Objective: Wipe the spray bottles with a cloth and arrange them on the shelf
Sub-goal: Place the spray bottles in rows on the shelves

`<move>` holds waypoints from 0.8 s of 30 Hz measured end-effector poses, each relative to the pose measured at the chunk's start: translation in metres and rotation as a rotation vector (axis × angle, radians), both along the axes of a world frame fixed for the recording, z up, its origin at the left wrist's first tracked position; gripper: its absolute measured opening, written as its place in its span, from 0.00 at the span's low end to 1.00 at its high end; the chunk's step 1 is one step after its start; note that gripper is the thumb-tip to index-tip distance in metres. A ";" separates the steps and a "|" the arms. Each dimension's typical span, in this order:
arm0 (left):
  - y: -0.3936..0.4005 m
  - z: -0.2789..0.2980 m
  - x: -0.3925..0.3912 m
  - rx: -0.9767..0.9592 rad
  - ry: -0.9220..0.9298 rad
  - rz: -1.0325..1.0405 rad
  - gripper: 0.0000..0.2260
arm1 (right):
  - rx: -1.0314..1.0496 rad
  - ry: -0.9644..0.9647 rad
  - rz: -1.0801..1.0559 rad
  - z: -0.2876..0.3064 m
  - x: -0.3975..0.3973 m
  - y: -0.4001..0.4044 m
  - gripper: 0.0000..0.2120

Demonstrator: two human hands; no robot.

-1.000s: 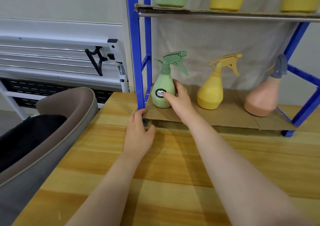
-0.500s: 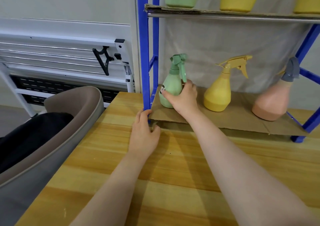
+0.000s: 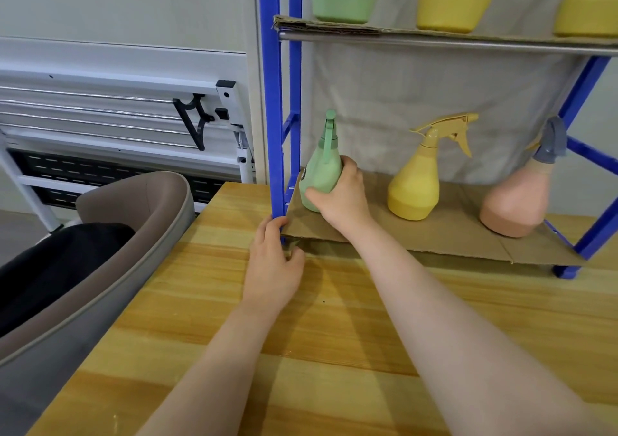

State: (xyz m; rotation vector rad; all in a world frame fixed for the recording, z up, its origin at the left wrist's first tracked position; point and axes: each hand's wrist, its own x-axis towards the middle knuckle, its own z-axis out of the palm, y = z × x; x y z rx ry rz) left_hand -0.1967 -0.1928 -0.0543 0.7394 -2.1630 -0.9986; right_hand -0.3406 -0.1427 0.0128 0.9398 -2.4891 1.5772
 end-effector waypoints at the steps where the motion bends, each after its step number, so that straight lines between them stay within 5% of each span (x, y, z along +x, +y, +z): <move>1: 0.000 0.000 0.000 -0.003 0.000 0.000 0.25 | 0.005 0.008 -0.012 0.000 0.000 -0.001 0.39; 24: 0.000 0.004 0.003 -0.033 -0.006 -0.026 0.22 | 0.030 -0.122 -0.087 -0.002 0.018 0.030 0.45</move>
